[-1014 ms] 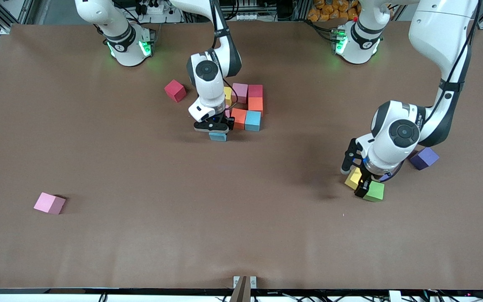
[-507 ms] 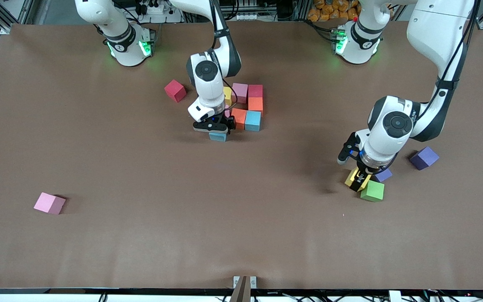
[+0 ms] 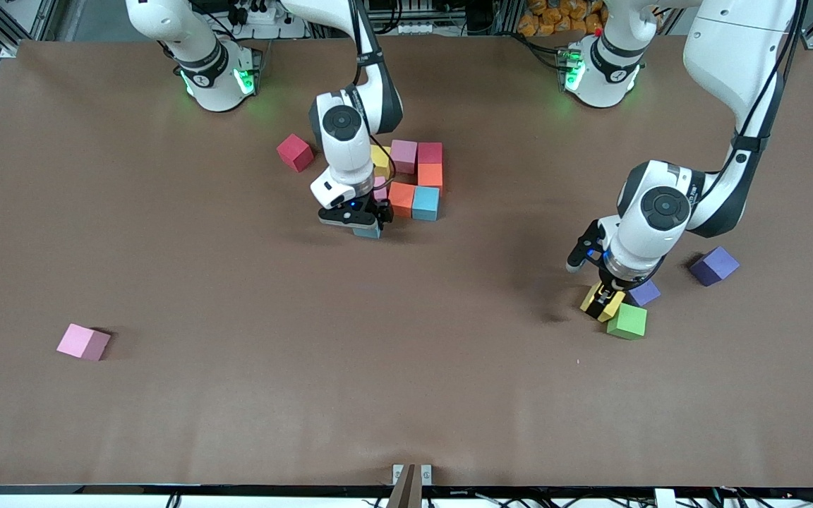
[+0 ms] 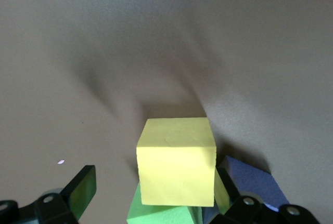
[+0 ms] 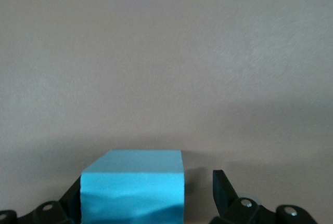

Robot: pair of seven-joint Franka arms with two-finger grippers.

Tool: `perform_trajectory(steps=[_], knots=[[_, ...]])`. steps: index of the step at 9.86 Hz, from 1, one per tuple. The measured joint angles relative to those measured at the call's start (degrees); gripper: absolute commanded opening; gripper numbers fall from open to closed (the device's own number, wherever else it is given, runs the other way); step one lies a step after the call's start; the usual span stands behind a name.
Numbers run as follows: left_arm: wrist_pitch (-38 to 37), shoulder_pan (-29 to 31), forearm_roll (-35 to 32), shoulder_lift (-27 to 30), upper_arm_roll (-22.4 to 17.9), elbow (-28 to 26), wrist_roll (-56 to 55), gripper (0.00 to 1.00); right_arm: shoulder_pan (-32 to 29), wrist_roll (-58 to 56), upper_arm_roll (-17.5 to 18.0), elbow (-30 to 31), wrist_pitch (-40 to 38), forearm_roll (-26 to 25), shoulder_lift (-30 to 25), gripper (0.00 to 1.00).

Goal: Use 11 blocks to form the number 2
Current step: 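Lower the cyan cube at the group while the left gripper grasps yellow, then release cyan and move the right gripper to pink while the left holds yellow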

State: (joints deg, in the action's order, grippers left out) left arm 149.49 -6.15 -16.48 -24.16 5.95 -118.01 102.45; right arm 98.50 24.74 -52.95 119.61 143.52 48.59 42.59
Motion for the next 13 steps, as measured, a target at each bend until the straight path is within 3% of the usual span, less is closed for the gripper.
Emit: perform_trajectory(steps=[2,6,9,13], knots=[[1.58,0.22,0.0,0.0,-0.02,-1.19,0.0,1.0,-0.37,0.01,-2.05,-1.48,-3.26,0.05,-0.17,1.0],[4.34,0.75,0.0,0.16,-0.08,-3.85,0.01,1.0,-3.94,-0.49,-2.82,-4.16,-8.94,3.29,-0.39,1.0],[6.66,0.82,0.0,0.79,-0.09,-5.62,0.01,1.0,-17.53,-17.63,-5.65,-11.62,-22.99,3.62,-0.71,1.0],[7.89,0.89,-0.01,1.03,-0.1,-6.56,0.0,1.0,-32.91,-45.58,-5.28,-15.1,-25.56,3.76,-1.04,1.0]])
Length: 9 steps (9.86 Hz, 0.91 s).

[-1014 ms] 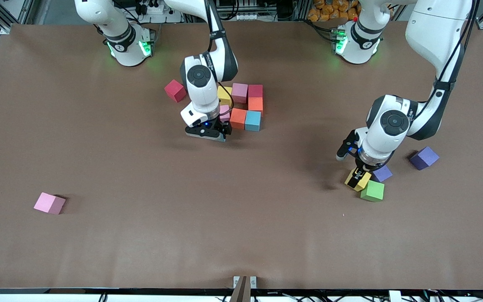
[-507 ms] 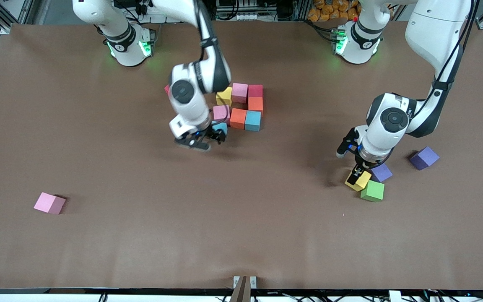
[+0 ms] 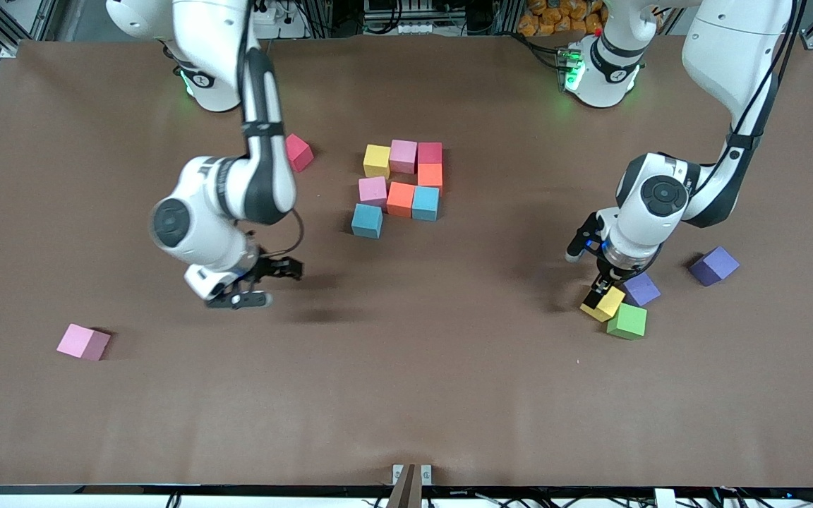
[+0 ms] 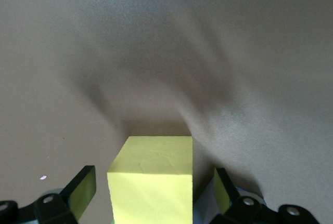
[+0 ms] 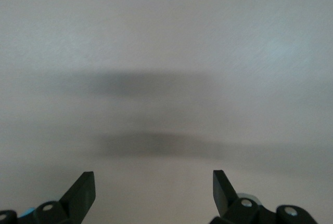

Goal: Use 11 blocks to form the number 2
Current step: 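Release cyan and move the right gripper to pink while the left holds yellow, then grasp the spare pink cube with the right gripper while the left lifts yellow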

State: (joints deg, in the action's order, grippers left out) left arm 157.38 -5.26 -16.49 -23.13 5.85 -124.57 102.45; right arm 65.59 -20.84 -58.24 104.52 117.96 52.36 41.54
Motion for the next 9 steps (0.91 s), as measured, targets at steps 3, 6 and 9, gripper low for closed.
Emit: perform_trajectory(steps=[3,6,9], knots=[[1.36,0.04,-0.55,-0.18,-0.02,-0.6,0.0,1.0,-12.26,-20.26,4.05,-2.11,-0.03,-0.21,0.07,1.0],[3.72,0.58,-0.95,-0.62,-0.07,-1.39,0.0,1.0,-23.62,-41.45,8.45,-5.63,-0.54,-4.79,0.15,1.0],[5.52,0.92,-1.5,-1.18,-0.09,-2.12,0.0,1.0,-33.11,-61.1,9.6,-9.28,-1.87,-10.25,0.23,1.0]])
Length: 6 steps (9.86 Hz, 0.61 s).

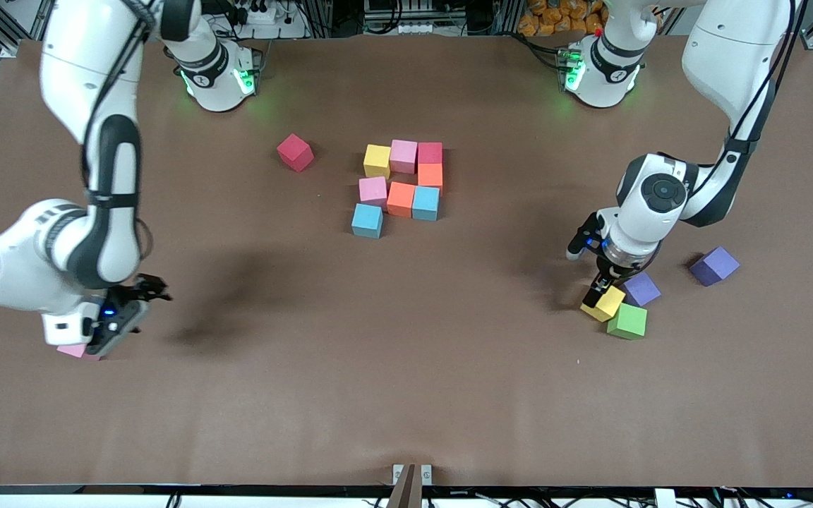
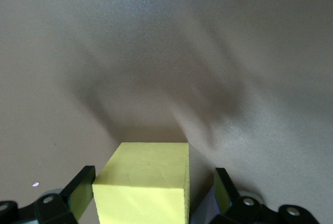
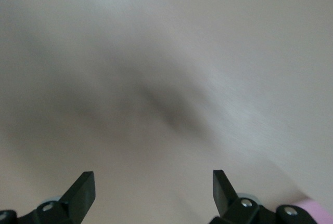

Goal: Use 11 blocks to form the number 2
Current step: 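Grasp the spare pink cube with the right gripper while the left lifts yellow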

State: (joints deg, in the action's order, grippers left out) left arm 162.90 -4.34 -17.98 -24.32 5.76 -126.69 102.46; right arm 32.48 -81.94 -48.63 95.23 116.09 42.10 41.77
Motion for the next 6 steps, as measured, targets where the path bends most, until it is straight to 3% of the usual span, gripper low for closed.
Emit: perform_trajectory(steps=[3,4,6], knots=[[1.89,0.25,0.0,-0.75,-0.1,-0.51,0.0,0.98,-6.22,-13.31,0.6,-1.34,1.09,-4.41,0.5,1.0],[2.23,0.32,-0.01,-0.96,-0.11,-0.58,0.0,0.89,-8.05,-14.94,1.8,-1.74,3.79,-6.33,0.82,1.0],[2.56,0.66,-0.03,-1.22,-0.15,-0.65,0.11,0.4,-12.6,-15.43,6.56,-2.03,10.69,-10.53,1.56,1.0]])
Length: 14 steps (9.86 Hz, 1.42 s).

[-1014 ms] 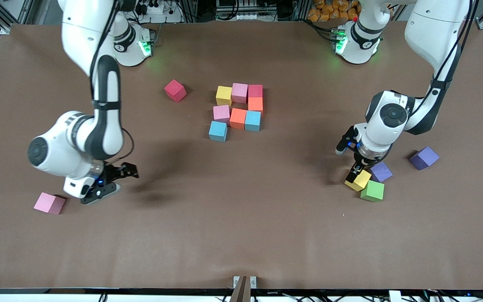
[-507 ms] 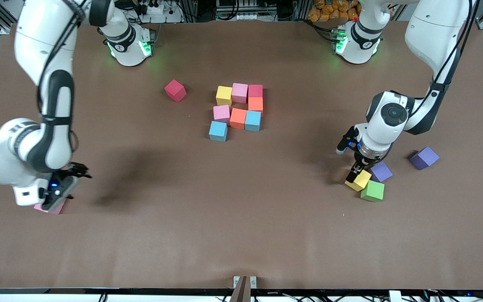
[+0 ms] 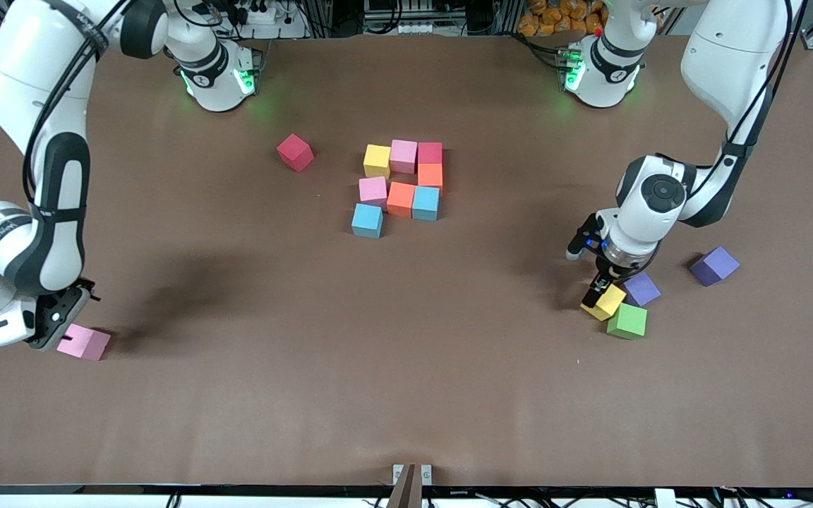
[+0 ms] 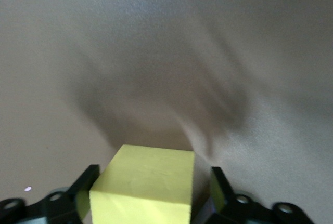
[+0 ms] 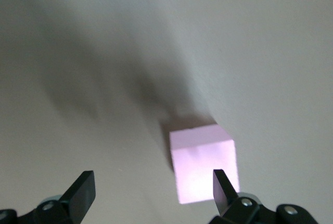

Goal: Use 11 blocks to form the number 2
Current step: 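Grasp the spare pink cube with the right gripper while the left lifts yellow, then carry the yellow cube to the group while the right gripper lifts pink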

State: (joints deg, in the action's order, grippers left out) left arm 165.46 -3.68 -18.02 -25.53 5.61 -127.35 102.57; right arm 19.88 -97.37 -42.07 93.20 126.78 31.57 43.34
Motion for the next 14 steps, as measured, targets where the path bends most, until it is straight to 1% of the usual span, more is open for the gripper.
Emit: perform_trajectory(steps=[1,2,3,6,9,11,14], knots=[[0.16,0.19,-0.02,-0.07,-0.01,-0.03,0.13,0.31,-2.82,-0.13,2.74,-0.7,1.83,-1.64,0.89,1.0],[0.29,0.3,-0.06,-0.07,-0.01,-0.05,0.19,0.31,-5.38,-0.25,5.0,-1.82,2.61,-2.68,2.08,1.0],[0.44,0.35,-0.06,0.0,-0.01,0.02,0.04,0.31,-6.98,-0.48,6.19,-3.0,2.9,-2.86,3.45,1.0],[0.94,0.53,-0.06,-0.01,0.0,0.47,-5.06,0.31,-7.57,-0.68,6.69,-5.21,4.2,-2.92,5.53,1.0],[0.95,0.19,-0.06,0.0,0.32,2.25,-14.78,0.31,-7.67,-1.86,7.46,-7.58,5.35,-3.23,6.71,1.0],[0.38,-1.06,0.05,-0.01,0.56,4.5,-23.87,0.31,-7.8,-2.87,7.6,-8.72,5.38,-3.27,7.25,1.0],[-4.24,-3.14,1.47,-0.02,2.42,9.21,-38.97,0.29,-8.67,-3.0,7.88,-9.37,5.4,-3.27,8.42,1.0]])
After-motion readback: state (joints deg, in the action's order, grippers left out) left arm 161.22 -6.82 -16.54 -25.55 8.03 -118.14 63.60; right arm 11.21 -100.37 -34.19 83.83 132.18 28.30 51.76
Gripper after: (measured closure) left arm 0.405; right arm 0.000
